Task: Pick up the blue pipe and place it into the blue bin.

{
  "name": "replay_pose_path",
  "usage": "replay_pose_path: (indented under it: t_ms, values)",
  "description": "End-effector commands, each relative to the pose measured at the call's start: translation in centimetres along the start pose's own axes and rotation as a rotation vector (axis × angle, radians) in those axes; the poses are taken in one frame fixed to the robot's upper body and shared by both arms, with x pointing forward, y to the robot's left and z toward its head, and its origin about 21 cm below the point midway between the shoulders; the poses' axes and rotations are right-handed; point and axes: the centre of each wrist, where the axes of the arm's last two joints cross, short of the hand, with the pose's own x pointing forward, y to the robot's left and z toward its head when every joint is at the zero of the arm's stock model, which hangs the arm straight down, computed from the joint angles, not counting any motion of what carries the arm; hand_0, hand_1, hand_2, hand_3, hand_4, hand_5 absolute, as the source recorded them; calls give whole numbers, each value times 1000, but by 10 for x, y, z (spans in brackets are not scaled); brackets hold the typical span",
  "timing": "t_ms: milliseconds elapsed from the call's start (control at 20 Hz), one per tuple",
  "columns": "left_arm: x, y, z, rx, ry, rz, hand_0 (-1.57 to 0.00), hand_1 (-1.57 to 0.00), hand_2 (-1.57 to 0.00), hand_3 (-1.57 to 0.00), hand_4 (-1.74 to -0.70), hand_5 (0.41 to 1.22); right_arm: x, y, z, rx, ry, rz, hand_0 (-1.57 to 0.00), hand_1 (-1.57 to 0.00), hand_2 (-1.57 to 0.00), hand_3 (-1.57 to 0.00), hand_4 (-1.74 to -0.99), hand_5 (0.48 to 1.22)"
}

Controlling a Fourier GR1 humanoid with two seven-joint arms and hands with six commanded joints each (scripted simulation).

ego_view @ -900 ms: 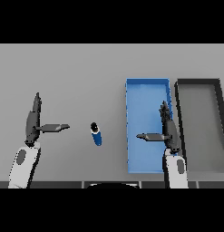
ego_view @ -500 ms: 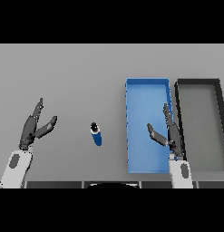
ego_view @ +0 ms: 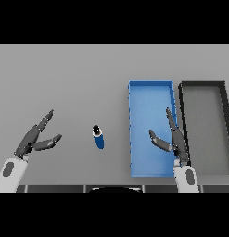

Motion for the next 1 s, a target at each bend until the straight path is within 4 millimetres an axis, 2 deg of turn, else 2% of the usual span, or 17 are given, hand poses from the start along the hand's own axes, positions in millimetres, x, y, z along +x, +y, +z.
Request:
replay_pose_path:
  t_ms: [0,150,250,450,600,700,850,950]
  values:
    - [3,-6,0,-45,-1,-1,1,1,1,1,-1026,549,1,-1,-1,2,-14,-1,1,1,1,1,-1179,616]
    - [8,-34,-3,-168,18,17,1,1,1,1,-1095,510,-2,1,4,12,-7,-1,1,1,1,1,-1173,616]
    - [13,-50,-6,-219,33,6,1,1,1,1,-1126,485,2,1,-2,10,-3,2,1,1,1,1,-1174,618]
    - [13,-79,-16,-298,41,6,1,1,1,1,-1139,450,1,0,1,0,5,-13,1,1,1,1,-1197,615]
    - [14,-97,-32,-311,20,23,1,1,1,1,-1147,452,0,0,3,9,-2,-22,1,1,1,1,-1218,627]
    - [11,-105,-38,-309,0,33,1,1,1,1,-1154,459,0,-2,3,-2,13,-15,1,1,1,1,-1214,624]
    - [8,-128,-50,-307,-17,64,1,1,1,1,-1150,460,0,0,5,7,17,-12,1,1,1,1,-1202,621]
    - [8,-131,-61,-309,-26,71,1,1,1,1,-1134,459,1,-1,4,-1,6,-16,1,1,1,1,-1210,631]
